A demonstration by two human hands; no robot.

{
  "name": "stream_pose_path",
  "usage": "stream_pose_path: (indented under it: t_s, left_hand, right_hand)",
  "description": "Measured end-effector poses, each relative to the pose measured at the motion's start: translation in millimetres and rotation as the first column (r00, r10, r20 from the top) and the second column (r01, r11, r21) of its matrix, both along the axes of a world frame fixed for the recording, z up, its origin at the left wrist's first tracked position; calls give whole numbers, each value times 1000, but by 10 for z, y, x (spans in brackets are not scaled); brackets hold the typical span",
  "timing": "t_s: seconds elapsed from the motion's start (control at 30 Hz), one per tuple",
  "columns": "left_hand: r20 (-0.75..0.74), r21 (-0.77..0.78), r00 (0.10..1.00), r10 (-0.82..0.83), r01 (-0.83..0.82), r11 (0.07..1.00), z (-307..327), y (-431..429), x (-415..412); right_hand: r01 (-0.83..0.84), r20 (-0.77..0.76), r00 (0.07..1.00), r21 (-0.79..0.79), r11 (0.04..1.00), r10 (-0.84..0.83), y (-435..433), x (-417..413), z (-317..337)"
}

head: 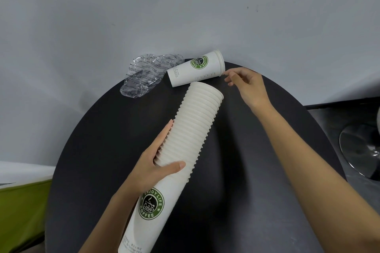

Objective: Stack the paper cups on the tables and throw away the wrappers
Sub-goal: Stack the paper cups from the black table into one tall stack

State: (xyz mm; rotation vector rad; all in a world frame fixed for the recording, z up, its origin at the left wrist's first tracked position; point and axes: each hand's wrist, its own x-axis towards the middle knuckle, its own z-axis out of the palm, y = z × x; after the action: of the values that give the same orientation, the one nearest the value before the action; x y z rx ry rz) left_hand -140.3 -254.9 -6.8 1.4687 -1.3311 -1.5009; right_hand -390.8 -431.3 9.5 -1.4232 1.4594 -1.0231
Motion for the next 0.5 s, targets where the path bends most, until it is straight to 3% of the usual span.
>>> stream_pose_path:
  t_s: [0.5]
  left_hand:
    - [-3,-3,1000,-18,18,1000,-177,-444,55]
  right_hand:
    - [30,-88,996,34,999,-27,-677,-7,-440]
